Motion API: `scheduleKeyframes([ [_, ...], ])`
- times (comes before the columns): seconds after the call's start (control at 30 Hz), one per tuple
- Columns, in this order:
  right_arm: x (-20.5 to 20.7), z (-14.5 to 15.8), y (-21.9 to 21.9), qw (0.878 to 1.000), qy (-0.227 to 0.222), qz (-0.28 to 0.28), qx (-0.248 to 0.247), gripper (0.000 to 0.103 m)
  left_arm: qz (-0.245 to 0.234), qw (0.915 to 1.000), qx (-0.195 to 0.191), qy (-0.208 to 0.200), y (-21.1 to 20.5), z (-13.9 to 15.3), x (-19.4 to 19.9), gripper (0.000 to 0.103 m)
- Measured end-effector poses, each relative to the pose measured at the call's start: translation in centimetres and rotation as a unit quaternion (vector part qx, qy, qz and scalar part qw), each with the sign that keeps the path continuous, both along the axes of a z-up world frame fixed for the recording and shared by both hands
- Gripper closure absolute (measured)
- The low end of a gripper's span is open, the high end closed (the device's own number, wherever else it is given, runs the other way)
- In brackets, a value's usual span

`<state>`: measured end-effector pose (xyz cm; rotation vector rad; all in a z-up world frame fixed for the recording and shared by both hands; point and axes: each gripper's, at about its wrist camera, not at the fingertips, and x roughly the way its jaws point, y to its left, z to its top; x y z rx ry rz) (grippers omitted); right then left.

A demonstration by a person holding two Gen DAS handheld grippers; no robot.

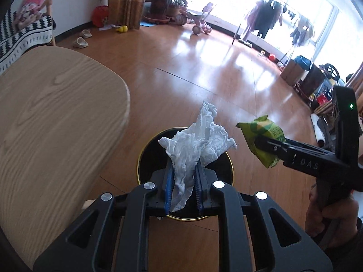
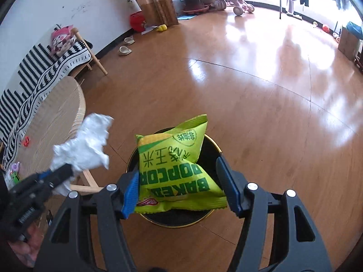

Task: Collect trash
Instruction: 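Carry tissue and popcorn bag to the bin and open both tools over it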

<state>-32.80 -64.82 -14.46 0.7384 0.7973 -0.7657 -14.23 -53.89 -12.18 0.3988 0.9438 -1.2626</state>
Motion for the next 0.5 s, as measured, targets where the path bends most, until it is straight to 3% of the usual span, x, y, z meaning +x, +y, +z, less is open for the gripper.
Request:
scheduleKeyframes([
  [0.33, 0.4, -0.8, -1.7, 1.000, -0.009, -0.008, 0.008, 0.041, -0.029, 0.9992, 0.012, -0.027, -2.8, -2.4, -1.7, 0.083],
  [0.37, 0.2, -0.9, -1.8, 1.000, -0.009, -0.009, 0.008, 0.041, -0.032, 0.9990, 0.011, -0.030, -2.8, -2.3, -1.8, 0.073],
  [0.4, 0.0, -0.9, -1.7, 1.000, -0.009, -0.010, 0.009, 0.041, -0.035, 0.9989, 0.009, -0.031, -2.9, -2.3, -2.0, 0.052],
  [0.43, -0.2, -1.0, -1.8, 1.000, -0.010, -0.012, 0.010, 0.041, -0.034, 0.9989, 0.007, -0.031, -2.8, -2.3, -2.1, 0.041],
  [0.47, -0.1, -0.9, -1.8, 1.000, -0.010, -0.013, 0.010, 0.041, -0.032, 0.9989, 0.000, -0.034, -2.7, -2.0, -2.1, 0.034],
  [0.5, 0.1, -0.9, -1.7, 1.000, -0.010, -0.014, 0.011, 0.041, -0.033, 0.9988, -0.004, -0.037, -2.6, -1.9, -2.2, 0.034],
])
